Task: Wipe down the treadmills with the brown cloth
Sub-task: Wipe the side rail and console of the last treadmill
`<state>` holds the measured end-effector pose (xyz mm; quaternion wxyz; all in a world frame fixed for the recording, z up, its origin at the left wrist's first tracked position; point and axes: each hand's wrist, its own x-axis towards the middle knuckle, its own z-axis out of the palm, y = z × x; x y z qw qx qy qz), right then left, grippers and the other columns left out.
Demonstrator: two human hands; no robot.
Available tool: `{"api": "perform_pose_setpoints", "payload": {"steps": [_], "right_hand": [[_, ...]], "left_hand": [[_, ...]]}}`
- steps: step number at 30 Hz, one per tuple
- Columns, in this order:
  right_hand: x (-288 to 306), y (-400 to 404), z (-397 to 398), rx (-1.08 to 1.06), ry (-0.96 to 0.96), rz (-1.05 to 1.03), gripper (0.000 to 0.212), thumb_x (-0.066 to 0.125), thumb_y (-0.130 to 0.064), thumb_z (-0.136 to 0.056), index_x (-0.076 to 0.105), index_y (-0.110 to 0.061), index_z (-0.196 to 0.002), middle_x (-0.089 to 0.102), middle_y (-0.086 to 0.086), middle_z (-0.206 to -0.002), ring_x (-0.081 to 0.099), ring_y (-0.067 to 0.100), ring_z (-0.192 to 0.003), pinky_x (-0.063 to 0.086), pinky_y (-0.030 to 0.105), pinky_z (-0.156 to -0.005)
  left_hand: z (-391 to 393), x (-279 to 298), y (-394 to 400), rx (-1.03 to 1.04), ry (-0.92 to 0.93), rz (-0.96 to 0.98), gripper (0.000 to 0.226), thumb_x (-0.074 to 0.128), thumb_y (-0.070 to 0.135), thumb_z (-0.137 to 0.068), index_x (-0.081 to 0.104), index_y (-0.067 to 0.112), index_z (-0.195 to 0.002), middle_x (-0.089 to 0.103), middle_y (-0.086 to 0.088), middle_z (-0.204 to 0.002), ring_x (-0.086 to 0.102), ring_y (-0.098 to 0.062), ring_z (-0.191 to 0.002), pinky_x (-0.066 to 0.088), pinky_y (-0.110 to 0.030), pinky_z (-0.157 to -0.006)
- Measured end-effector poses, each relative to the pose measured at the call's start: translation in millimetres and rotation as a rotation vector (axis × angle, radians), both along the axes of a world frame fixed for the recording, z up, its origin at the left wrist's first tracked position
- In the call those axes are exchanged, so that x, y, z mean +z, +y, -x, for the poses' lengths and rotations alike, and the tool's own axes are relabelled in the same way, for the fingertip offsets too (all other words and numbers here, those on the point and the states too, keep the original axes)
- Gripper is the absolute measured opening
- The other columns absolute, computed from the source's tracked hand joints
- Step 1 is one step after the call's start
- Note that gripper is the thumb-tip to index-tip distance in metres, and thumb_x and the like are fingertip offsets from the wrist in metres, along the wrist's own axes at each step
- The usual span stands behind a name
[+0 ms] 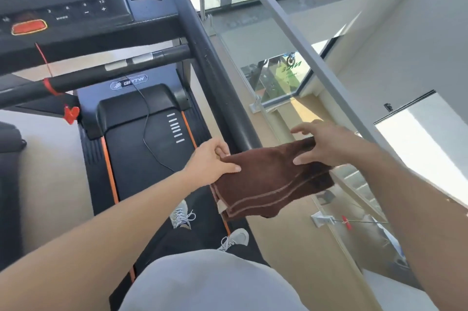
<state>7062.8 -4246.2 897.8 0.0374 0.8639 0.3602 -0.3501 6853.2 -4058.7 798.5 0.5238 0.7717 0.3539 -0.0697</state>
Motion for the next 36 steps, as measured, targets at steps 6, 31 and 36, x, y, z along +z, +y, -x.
{"api": "perform_pose_setpoints", "payload": {"steps": [6,31,36], "right_hand": [[-81,3,79,-0.445,0.351,-0.167,0.081,0.049,-0.082,-0.087,0.039,-0.034,-0.152,0.058,-0.006,-0.145,0.062,0.021,-0.123,0.048,0.043,-0.109],[-103,239,37,-0.282,-0.263,-0.54,0.078,0.04,-0.054,-0.106,0.006,-0.016,-0.165,0.025,0.009,-0.167,0.04,0.033,-0.144,0.047,0.05,-0.104],[-103,311,-1,-0.306,-0.267,-0.583,0.066,0.034,-0.051,-0.108,0.018,-0.018,-0.163,0.035,0.005,-0.162,0.046,0.031,-0.138,0.047,0.051,-0.103]], "left_hand": [[14,-23,-61,0.476,0.09,0.171,0.035,0.053,0.05,-0.1,0.052,0.034,-0.132,0.055,0.013,-0.132,0.051,-0.012,-0.125,0.037,-0.032,-0.106],[-125,0,158,0.526,-0.404,-0.317,0.041,0.048,0.029,-0.105,0.046,0.023,-0.146,0.045,0.003,-0.153,0.033,-0.014,-0.145,0.025,-0.04,-0.123],[-145,2,267,0.161,-0.346,-0.733,0.033,0.049,0.026,-0.103,0.062,0.014,-0.13,0.064,-0.002,-0.134,0.049,-0.024,-0.134,0.033,-0.042,-0.115]]}}
